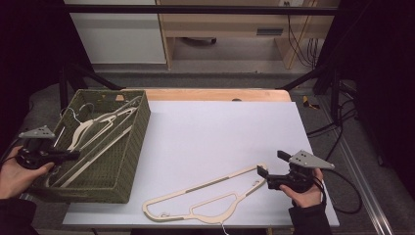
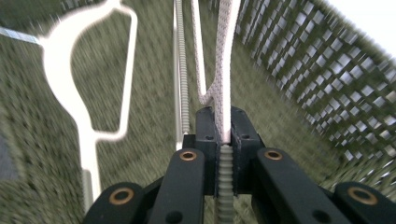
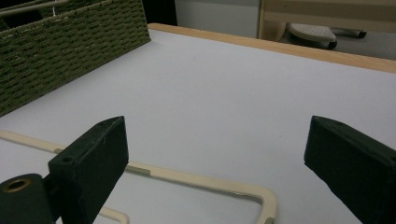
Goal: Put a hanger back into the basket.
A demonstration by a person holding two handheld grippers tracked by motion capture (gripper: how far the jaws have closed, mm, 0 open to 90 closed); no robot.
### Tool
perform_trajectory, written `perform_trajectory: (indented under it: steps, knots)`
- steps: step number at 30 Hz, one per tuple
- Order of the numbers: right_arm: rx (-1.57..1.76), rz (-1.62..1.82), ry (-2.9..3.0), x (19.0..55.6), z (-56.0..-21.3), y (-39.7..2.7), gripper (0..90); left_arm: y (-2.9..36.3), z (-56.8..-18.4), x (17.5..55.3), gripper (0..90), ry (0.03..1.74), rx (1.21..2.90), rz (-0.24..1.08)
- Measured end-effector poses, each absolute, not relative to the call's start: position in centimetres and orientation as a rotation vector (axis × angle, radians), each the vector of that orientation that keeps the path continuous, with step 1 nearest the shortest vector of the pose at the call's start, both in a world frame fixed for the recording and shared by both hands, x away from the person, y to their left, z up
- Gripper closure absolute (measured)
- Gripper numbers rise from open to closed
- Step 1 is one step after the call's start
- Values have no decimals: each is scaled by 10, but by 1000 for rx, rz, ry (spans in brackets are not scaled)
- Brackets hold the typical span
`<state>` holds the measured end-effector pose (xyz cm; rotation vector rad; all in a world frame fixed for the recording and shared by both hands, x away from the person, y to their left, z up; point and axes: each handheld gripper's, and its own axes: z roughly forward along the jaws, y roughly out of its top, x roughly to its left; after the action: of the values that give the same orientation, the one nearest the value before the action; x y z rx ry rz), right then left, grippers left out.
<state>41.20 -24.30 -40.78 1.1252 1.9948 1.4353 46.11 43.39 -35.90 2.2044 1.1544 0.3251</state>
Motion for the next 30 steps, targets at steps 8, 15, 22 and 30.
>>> perform_trajectory:
  steps: [8, 15, 22, 30]
  knots:
    - [1126, 1438, 1992, 412, -408, -243, 71, 435, -377, 469, 831, 1200, 2196, 230]
    - [1127, 1437, 1993, 412, -408, -243, 71, 445, -386, 469, 796, 1359, 2178, 327]
    - [1125, 1432, 2001, 413, -409, -241, 71, 452, -378, 467, 629, 1442, 2077, 504]
    - [1124, 1432, 2000, 413, -409, -241, 72, 453, -381, 472, 564, 1537, 2081, 535]
